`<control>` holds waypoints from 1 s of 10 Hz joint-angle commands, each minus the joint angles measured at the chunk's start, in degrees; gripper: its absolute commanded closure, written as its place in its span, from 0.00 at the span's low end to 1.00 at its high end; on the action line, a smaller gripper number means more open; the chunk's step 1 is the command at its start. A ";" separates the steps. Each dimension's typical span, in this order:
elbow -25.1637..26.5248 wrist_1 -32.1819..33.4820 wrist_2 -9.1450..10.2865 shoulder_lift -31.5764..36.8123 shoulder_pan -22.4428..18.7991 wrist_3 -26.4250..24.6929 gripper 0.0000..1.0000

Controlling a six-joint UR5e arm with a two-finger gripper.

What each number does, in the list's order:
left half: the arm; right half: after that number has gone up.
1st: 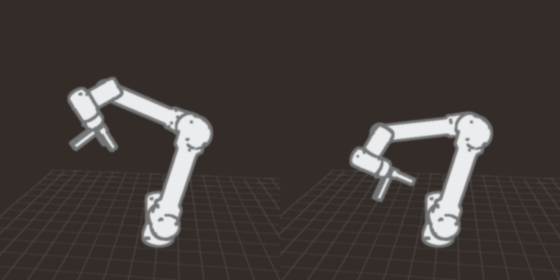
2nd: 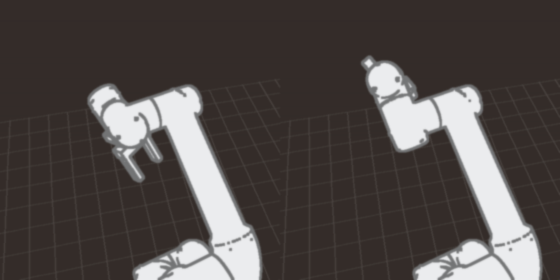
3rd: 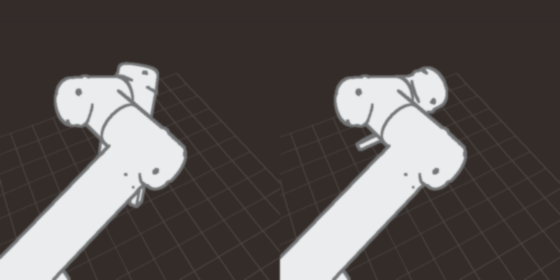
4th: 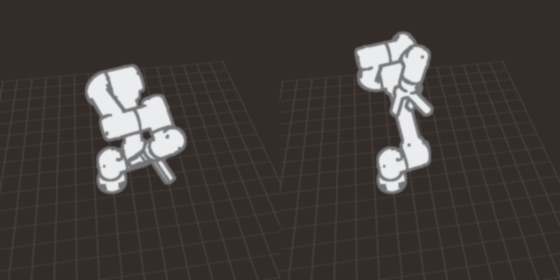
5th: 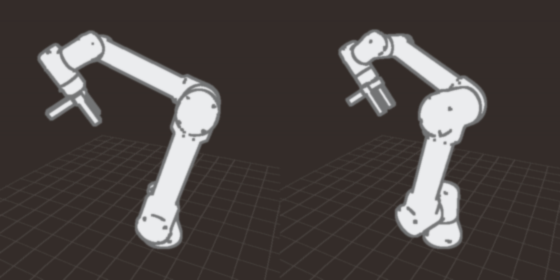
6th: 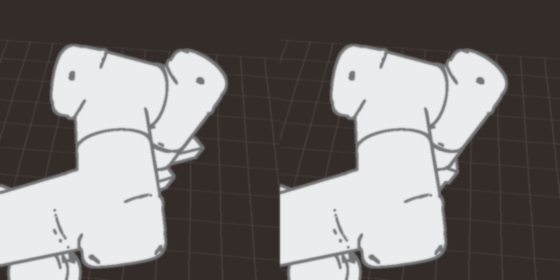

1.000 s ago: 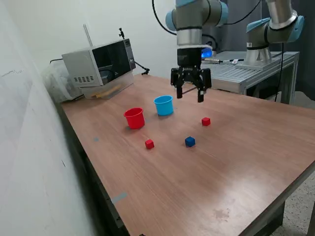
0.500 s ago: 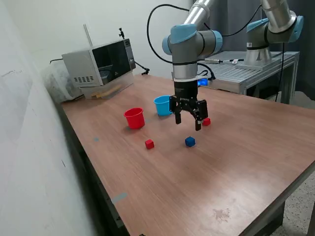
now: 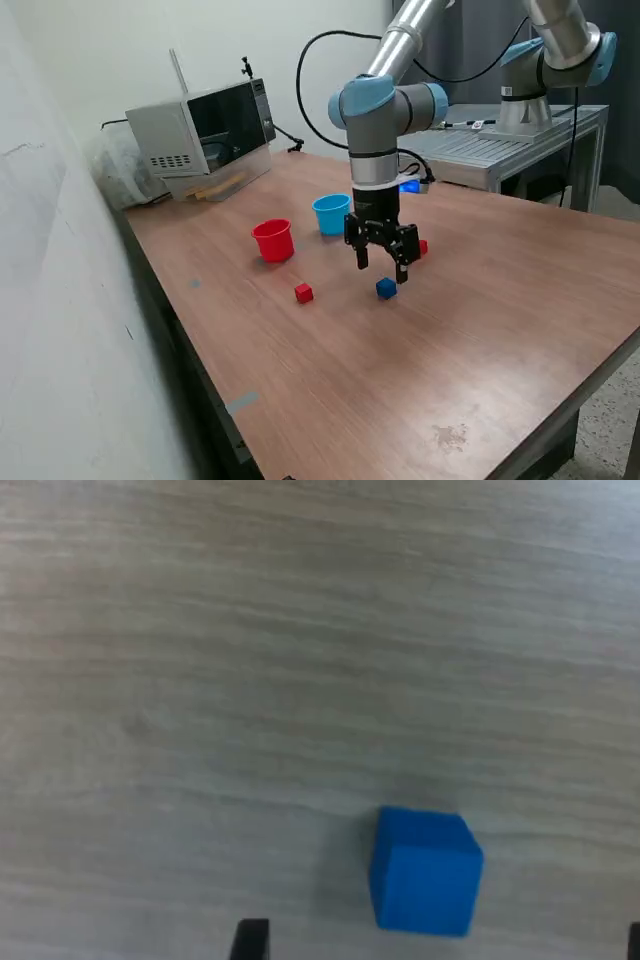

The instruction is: Place red objects in the red bin, and blue objects in the blue bin.

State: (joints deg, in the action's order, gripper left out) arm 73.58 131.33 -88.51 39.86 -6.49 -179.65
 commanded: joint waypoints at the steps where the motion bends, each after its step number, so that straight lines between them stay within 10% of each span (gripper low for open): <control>1: 0.34 0.69 0.00 -0.66 0.16 0.00 0.00; 2: 0.34 0.69 0.00 -0.74 0.16 0.00 0.00; 3: 0.25 0.77 0.00 -0.75 0.07 0.00 1.00; 10: 0.42 0.16 -0.26 -0.40 0.07 0.79 1.00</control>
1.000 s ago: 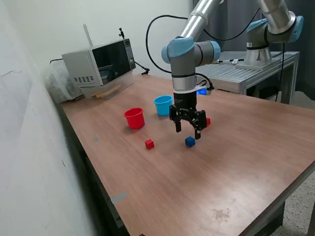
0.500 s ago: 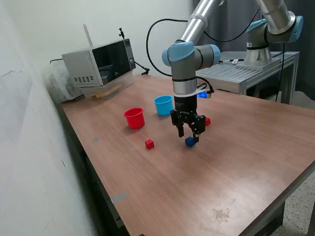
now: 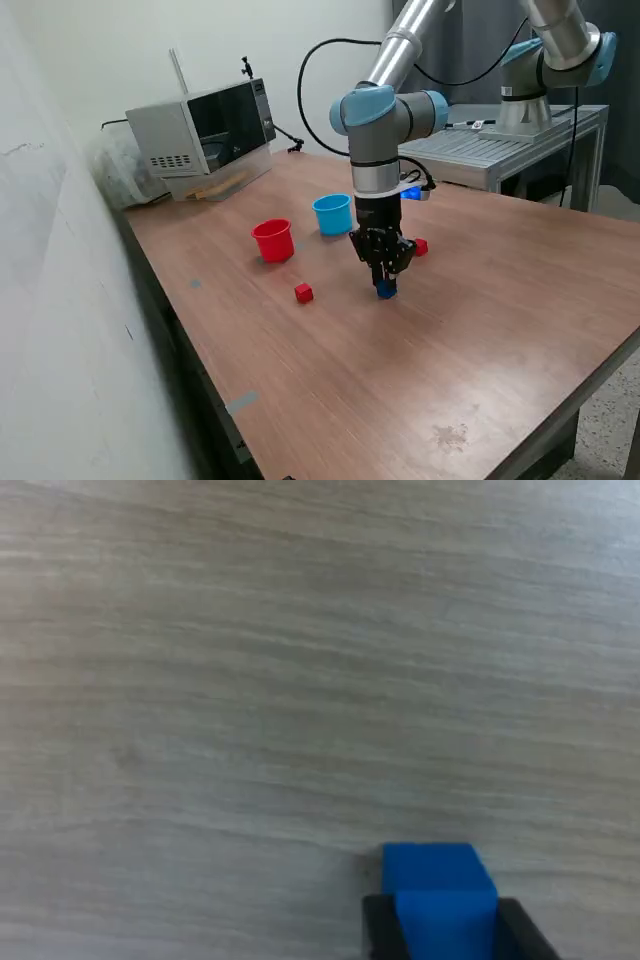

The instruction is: Place red objects in the red bin, and blue objects in the blue bin.

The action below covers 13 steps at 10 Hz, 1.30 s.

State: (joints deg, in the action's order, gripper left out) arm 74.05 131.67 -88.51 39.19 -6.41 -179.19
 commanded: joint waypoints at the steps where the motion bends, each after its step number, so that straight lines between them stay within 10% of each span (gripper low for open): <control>1: -0.05 -0.19 -0.26 1.58 0.00 0.33 1.00; 6: 6.88 -7.99 -0.26 19.57 1.48 2.79 1.00; 13: 16.91 -9.77 -0.17 23.48 21.25 6.13 1.00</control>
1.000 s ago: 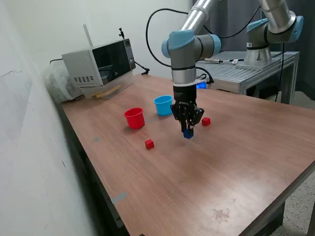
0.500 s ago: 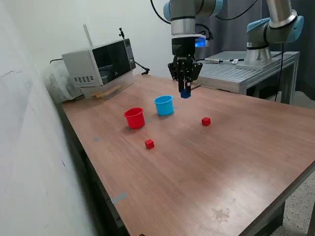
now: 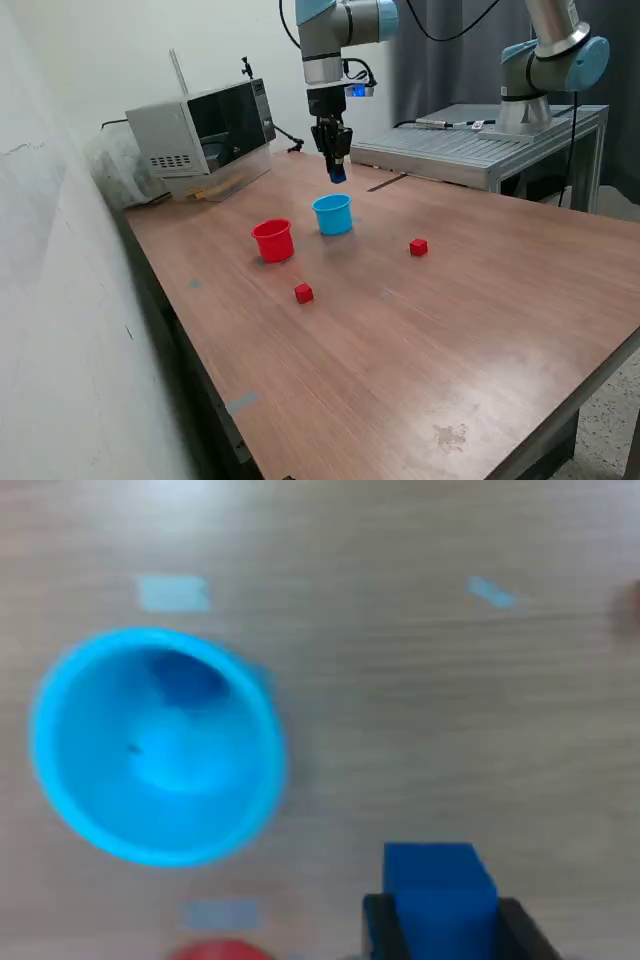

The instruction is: Place red objects in the red bin, and blue objects in the blue bin.

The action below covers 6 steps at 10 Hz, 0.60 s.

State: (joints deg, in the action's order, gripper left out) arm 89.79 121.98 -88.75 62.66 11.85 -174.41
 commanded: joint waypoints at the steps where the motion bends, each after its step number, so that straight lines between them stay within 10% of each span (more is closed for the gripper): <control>1: 1.96 0.19 0.16 0.01 3.78 1.87 1.00; 6: 3.82 0.63 0.25 -0.34 5.72 2.58 1.00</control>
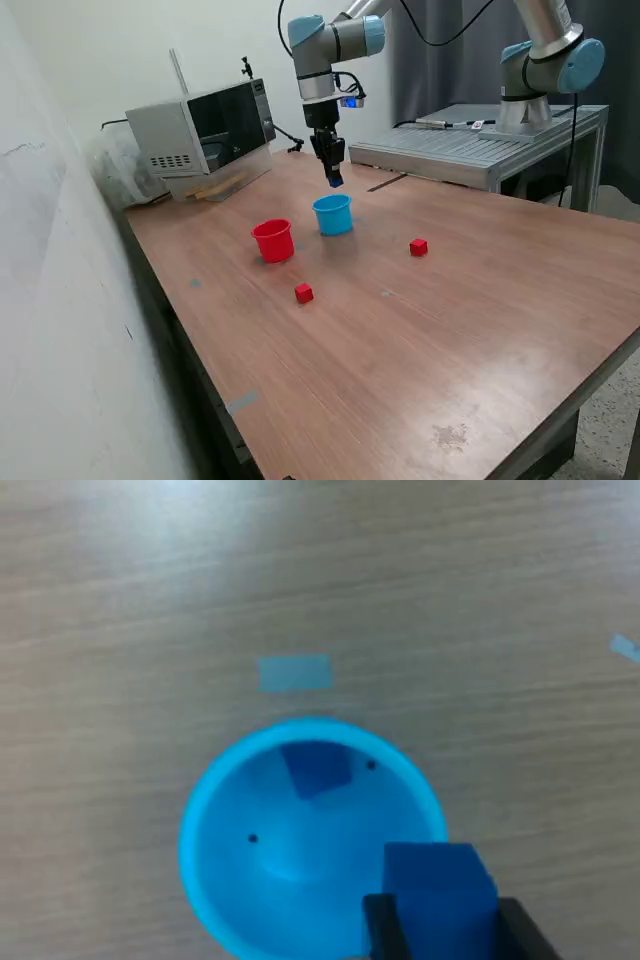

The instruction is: Place red objects in the red bin, and blue objects in the blue bin.

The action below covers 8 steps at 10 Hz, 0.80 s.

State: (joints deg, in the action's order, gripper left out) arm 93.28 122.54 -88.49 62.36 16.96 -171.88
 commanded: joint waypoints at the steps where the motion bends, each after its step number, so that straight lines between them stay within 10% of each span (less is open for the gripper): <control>1: 0.41 -0.02 -0.01 -0.05 0.53 0.06 1.00; 2: 0.50 0.07 -0.01 -0.05 0.53 0.06 0.00; 8: 0.76 -0.45 -0.01 2.84 -5.68 1.54 0.00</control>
State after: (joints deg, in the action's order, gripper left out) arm 94.08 122.29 -88.50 63.67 14.44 -171.32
